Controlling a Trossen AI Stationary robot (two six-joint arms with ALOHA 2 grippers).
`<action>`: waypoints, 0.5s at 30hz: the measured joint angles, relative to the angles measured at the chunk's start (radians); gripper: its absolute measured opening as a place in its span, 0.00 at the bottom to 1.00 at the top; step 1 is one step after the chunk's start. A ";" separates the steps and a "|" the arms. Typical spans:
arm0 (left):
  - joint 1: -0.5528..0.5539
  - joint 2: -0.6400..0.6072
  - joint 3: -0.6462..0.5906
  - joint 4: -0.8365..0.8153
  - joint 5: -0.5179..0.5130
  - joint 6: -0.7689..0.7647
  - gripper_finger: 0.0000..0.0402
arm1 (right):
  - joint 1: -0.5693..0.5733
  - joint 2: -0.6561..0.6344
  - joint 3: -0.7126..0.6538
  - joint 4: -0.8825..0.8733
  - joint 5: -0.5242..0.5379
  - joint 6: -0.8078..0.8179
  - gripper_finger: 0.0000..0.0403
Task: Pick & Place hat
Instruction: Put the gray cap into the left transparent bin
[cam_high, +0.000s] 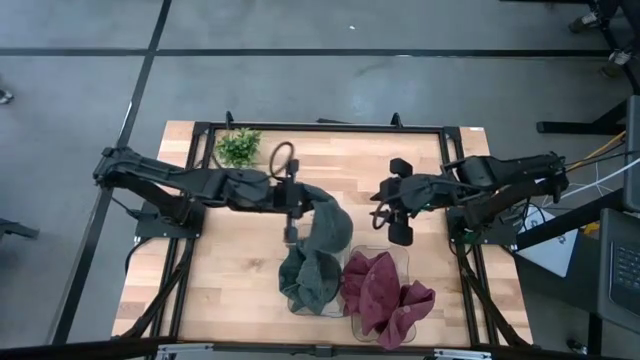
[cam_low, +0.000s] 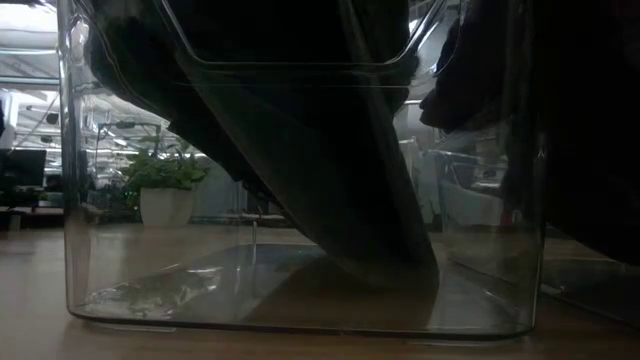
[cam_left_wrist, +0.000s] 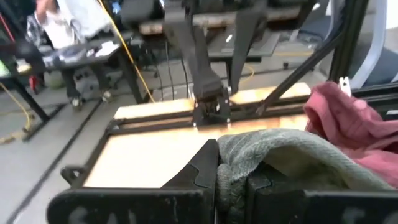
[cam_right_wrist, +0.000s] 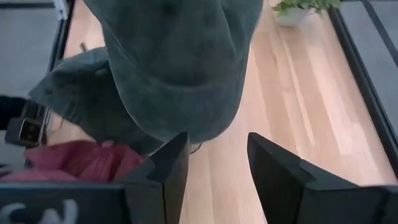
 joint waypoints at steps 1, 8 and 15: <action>0.000 0.016 0.000 0.003 -0.001 -0.016 0.04 | 0.003 0.000 -0.003 -0.001 -0.006 -0.013 0.40; -0.047 0.123 -0.001 -0.001 -0.025 -0.136 0.04 | 0.022 0.000 -0.012 -0.036 -0.074 -0.096 0.40; -0.111 0.116 -0.001 -0.103 -0.028 -0.192 0.04 | 0.025 0.000 -0.012 -0.078 -0.077 -0.157 0.40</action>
